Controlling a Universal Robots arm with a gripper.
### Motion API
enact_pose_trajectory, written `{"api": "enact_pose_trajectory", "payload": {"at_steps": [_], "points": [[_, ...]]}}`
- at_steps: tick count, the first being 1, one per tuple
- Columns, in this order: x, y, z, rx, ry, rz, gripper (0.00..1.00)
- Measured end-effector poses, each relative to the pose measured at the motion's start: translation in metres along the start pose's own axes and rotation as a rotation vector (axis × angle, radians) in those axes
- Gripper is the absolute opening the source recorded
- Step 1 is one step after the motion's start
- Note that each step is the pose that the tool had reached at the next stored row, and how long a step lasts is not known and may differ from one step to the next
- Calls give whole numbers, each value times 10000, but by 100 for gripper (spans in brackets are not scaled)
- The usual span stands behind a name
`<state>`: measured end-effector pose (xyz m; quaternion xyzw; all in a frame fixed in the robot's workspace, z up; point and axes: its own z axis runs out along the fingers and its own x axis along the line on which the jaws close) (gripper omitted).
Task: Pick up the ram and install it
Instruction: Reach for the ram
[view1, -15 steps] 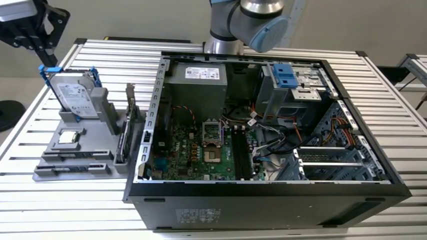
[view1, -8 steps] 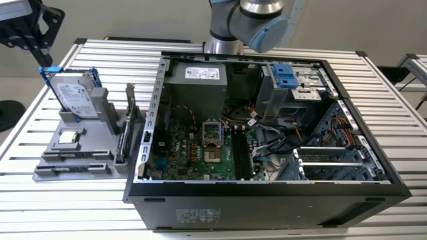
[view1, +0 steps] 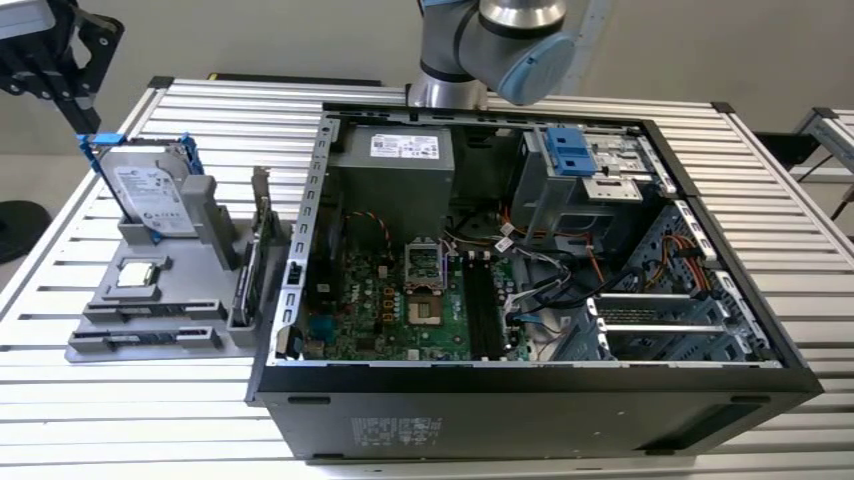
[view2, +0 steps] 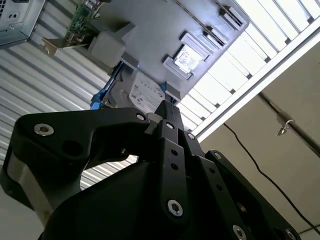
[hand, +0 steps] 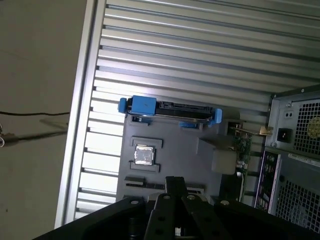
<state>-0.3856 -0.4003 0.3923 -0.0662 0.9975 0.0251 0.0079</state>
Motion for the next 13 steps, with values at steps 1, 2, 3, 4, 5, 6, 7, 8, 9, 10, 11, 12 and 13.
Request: {"api": "enact_pose_trajectory", "payload": {"at_steps": [1,2,3,4,5,6,7,8,9,10,11,12,13], "points": [[0,0,0,0,0,1,0],[1,0,0,-1,0,1,0],[2,-3,0,-1,0,2,0],[3,-8,0,-1,0,1,0],[3,-13,0,-1,0,1,0],[3,-17,-1,-1,2,1,0],[4,-21,-1,-1,2,1,0],[4,-25,-1,-1,2,1,0],[5,-30,-1,-1,2,2,0],[5,-34,-2,-1,1,1,0],[6,-40,-2,0,2,1,0],[7,-45,-2,0,1,1,0],[7,-51,-2,-1,2,1,0]]}}
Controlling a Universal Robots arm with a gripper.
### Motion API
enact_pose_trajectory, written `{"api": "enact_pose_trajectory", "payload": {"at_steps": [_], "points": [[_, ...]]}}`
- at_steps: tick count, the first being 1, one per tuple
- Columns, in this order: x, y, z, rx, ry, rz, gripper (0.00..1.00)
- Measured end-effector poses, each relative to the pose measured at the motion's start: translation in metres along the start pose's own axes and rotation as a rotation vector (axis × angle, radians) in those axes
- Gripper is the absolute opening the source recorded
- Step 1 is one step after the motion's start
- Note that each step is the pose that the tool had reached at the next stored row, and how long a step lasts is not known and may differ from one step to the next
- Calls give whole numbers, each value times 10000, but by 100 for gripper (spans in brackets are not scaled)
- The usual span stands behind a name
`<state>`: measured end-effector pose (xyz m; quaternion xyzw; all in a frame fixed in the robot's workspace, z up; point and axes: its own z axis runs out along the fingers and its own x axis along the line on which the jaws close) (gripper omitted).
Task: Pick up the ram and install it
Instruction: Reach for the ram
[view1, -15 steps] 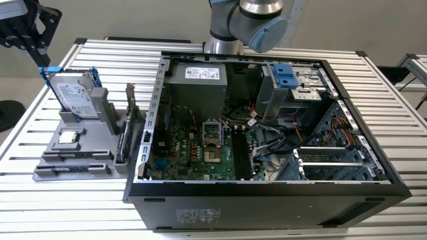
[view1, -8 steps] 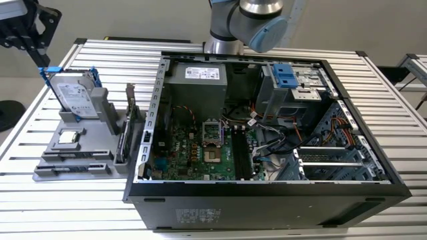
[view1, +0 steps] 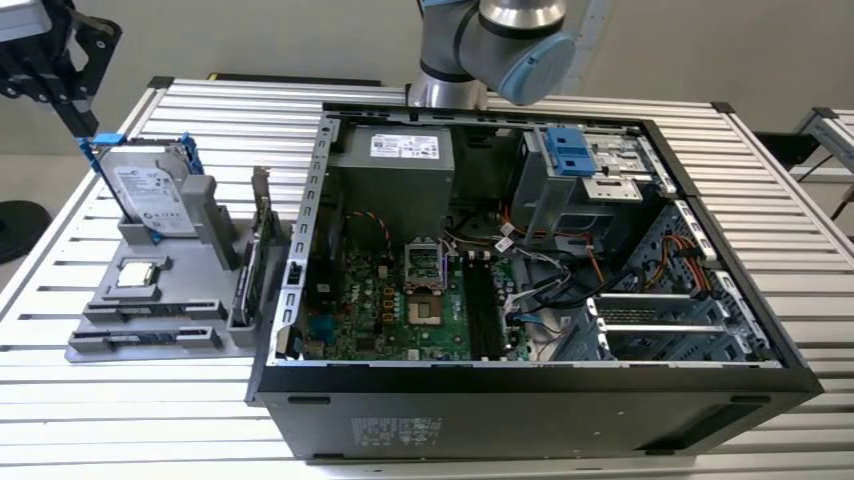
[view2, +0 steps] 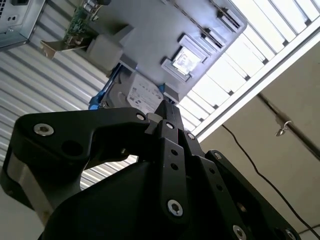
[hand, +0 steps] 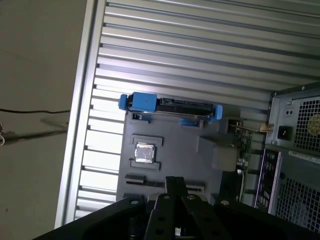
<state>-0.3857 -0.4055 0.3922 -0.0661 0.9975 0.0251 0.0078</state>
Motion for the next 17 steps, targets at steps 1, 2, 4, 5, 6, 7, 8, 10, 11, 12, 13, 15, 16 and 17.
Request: {"api": "enact_pose_trajectory", "payload": {"at_steps": [1,2,4,5,6,7,8,10,11,12,13,15,16,17], "points": [[1,-5,-1,0,1,0,0],[1,-9,-1,0,2,1,0],[2,-13,-1,0,1,1,0],[3,-17,-1,0,1,0,0],[3,-21,-1,0,1,-1,0],[3,-25,-1,0,1,0,0],[4,-28,-2,0,1,1,0],[5,-38,-2,0,1,0,0],[6,-46,-2,0,1,0,0],[7,-54,-3,0,1,1,0],[9,-63,-3,0,1,0,0],[11,-78,-4,0,1,0,0],[12,-86,-4,0,1,0,0],[13,-93,-4,0,1,0,0]]}}
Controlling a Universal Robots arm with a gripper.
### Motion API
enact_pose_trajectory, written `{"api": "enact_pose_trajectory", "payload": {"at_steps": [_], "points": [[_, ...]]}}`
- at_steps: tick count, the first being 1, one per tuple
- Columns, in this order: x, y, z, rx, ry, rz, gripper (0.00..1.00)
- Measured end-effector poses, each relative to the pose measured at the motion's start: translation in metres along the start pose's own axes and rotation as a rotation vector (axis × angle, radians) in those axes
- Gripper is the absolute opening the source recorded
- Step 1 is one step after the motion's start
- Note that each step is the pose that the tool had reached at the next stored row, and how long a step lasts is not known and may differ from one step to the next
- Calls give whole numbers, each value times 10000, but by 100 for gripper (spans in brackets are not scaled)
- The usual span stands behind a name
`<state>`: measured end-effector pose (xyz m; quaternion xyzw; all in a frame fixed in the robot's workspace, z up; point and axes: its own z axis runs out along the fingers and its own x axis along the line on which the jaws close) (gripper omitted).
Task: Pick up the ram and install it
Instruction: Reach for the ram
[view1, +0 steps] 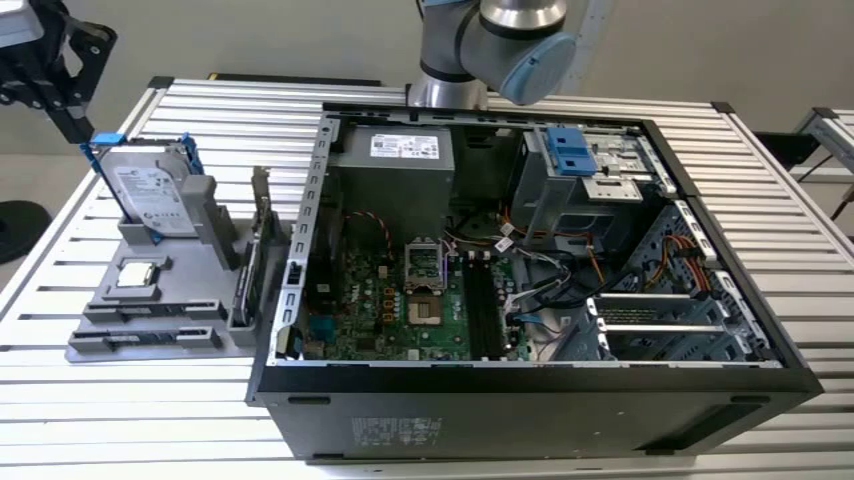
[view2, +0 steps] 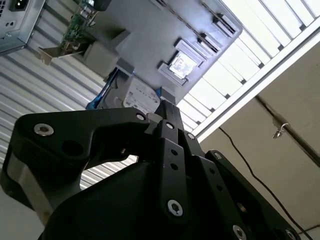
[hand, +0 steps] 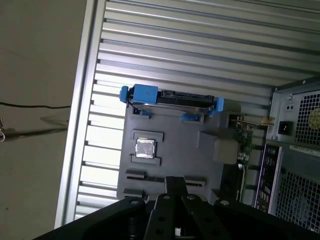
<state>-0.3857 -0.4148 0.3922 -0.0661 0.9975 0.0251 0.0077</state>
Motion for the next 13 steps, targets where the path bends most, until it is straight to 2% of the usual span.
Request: {"api": "enact_pose_trajectory", "payload": {"at_steps": [13], "points": [[13,-96,-5,0,1,0,0]]}}
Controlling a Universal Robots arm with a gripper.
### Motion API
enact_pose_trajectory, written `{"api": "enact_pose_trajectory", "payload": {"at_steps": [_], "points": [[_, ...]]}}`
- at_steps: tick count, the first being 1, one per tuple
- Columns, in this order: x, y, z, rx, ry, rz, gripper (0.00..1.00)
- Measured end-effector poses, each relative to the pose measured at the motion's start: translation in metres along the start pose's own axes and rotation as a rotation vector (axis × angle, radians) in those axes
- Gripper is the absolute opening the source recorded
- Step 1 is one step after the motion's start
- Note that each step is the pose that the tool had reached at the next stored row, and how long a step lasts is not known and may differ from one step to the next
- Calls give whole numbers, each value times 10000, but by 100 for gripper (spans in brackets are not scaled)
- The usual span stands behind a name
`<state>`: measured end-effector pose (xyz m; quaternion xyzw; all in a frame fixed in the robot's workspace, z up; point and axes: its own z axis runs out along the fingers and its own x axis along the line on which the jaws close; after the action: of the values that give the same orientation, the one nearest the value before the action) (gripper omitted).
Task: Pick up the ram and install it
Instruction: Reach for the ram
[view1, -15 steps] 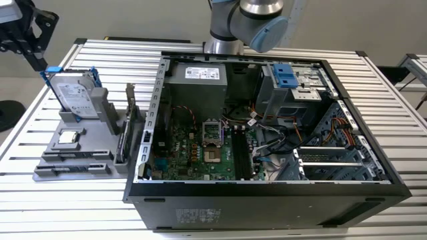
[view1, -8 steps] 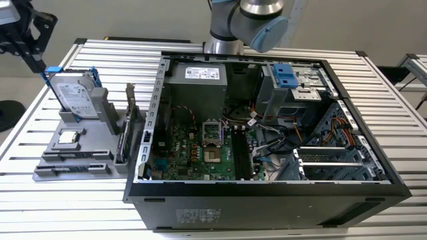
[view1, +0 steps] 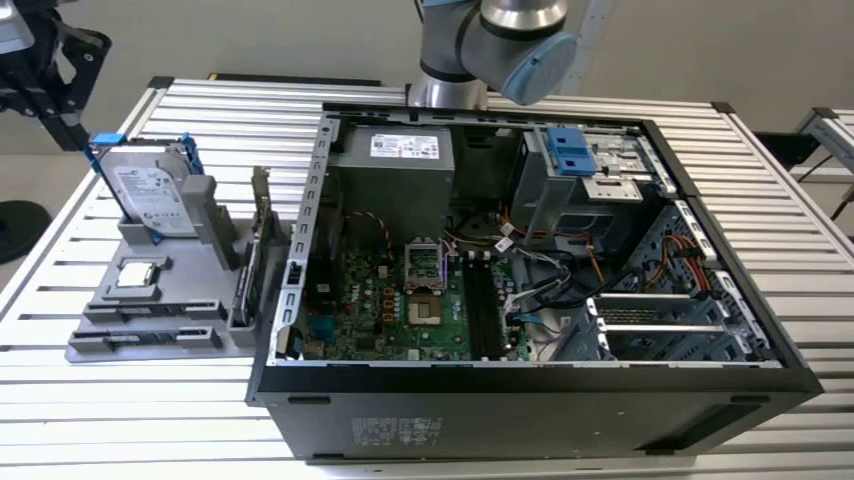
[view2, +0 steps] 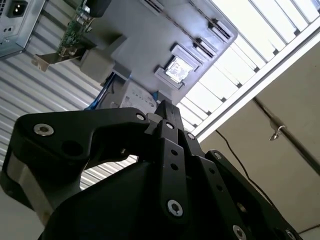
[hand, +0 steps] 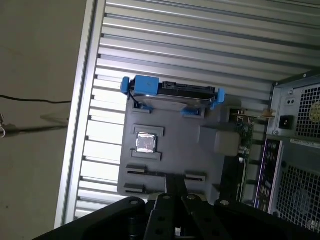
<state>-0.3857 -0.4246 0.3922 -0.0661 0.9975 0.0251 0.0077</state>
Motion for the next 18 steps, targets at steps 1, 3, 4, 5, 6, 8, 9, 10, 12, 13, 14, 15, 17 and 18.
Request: {"api": "enact_pose_trajectory", "payload": {"at_steps": [1,3,4,5,6,8,9,10,12,13,14,15,17,18], "points": [[1,-7,0,0,-1,0,0],[3,-21,-1,0,-1,0,0],[3,-28,-1,0,-1,0,0],[4,-35,-2,0,0,-1,0],[5,-43,-2,0,-1,0,0],[8,-59,-3,0,-1,0,0],[9,-67,-3,0,-1,0,0],[10,-77,-4,0,-1,0,0],[13,-99,-5,0,0,0,0],[14,-108,-5,0,0,0,0],[15,-115,-4,0,0,2,0],[17,-125,-4,0,-2,5,0],[20,-152,-5,0,-2,33,0],[22,-169,-5,1,-3,71,0]]}}
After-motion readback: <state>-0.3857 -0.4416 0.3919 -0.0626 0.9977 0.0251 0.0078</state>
